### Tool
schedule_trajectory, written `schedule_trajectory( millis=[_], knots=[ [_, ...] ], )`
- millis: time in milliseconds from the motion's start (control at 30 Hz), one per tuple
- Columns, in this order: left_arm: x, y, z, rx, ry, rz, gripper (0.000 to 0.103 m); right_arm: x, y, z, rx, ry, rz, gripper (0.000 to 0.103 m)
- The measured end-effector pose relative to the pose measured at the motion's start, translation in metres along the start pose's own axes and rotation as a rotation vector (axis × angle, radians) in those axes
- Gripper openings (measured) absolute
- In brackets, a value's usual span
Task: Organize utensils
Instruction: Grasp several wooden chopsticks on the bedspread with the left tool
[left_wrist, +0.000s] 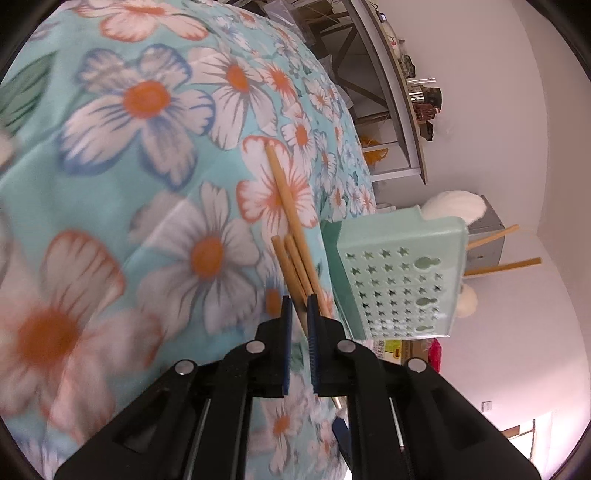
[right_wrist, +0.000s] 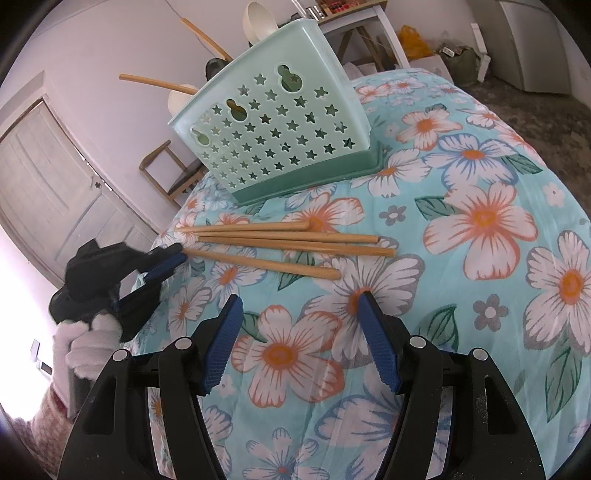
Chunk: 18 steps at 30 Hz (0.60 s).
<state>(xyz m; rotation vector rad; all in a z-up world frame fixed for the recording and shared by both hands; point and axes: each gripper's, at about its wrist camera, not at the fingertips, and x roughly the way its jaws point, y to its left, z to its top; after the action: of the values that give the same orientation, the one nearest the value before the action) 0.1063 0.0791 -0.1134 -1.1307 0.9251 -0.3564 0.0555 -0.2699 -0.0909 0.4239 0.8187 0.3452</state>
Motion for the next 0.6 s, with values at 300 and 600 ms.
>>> schedule_trajectory(
  millis=[300, 600],
  knots=[
    [0.001, 0.003, -0.007, -0.067, 0.054, -0.061, 0.029, -0.001, 0.000, -0.001, 0.018, -0.002, 0.003, 0.062],
    [0.018, 0.012, 0.011, -0.248, 0.046, -0.001, 0.029, -0.002, -0.001, -0.003, 0.026, -0.008, 0.009, 0.062]
  ],
)
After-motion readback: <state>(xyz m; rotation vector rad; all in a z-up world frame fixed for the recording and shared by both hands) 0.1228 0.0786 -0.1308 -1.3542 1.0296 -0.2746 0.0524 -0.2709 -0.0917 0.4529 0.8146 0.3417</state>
